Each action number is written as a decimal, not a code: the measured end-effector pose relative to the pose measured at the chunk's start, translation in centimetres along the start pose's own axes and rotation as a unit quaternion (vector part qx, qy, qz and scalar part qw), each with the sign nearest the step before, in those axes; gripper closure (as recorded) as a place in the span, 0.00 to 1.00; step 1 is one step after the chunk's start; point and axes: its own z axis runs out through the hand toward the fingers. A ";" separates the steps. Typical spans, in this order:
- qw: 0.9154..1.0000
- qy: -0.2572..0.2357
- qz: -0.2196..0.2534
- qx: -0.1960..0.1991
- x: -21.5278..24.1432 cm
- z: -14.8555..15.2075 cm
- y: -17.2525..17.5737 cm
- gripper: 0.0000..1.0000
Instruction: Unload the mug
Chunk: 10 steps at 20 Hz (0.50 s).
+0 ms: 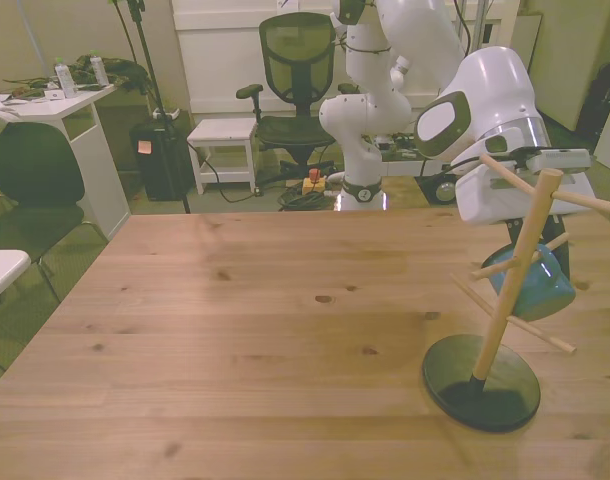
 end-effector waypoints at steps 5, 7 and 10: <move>1.000 -0.003 -0.003 0.004 -0.1 0.0 -0.2 1.00; 1.000 -0.005 -0.001 0.005 -0.1 0.0 -0.1 1.00; 1.000 -0.006 -0.001 0.005 0.0 0.0 0.0 1.00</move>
